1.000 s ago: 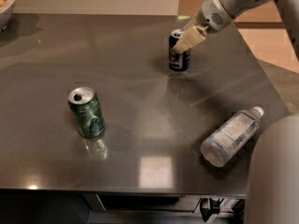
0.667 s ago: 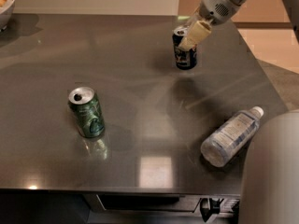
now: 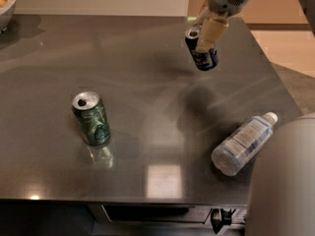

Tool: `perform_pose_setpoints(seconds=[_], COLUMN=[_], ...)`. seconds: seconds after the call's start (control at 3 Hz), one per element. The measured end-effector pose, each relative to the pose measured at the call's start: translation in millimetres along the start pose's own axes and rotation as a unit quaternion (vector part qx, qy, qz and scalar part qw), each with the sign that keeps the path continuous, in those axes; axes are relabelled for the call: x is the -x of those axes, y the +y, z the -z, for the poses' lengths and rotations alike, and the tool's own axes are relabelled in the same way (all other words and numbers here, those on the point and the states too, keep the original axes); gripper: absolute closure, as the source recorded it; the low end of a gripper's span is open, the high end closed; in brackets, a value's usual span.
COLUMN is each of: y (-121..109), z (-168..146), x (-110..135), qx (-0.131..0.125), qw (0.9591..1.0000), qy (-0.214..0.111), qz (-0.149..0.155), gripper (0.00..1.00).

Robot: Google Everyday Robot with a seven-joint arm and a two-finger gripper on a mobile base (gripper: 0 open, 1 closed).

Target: Knock pepsi can over

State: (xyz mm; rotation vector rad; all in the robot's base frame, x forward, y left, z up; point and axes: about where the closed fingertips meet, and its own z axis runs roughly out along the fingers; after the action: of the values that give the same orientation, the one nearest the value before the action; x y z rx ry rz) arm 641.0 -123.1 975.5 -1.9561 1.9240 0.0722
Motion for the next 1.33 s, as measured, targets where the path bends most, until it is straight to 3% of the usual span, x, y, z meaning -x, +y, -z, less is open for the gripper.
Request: perform_pose_setpoints(seconds=[0.33, 1.0, 1.33], y=[12, 48, 70], z=[-3, -24, -38], x=[3, 8, 10], qx=[0.013, 0.061, 0.092], qw=[0.9981, 0.9880, 0.9801], qy=[0.039, 0.082, 0.096], qz=[0.046, 0.116, 0.148], gripper=[1.00, 1.00, 0.82])
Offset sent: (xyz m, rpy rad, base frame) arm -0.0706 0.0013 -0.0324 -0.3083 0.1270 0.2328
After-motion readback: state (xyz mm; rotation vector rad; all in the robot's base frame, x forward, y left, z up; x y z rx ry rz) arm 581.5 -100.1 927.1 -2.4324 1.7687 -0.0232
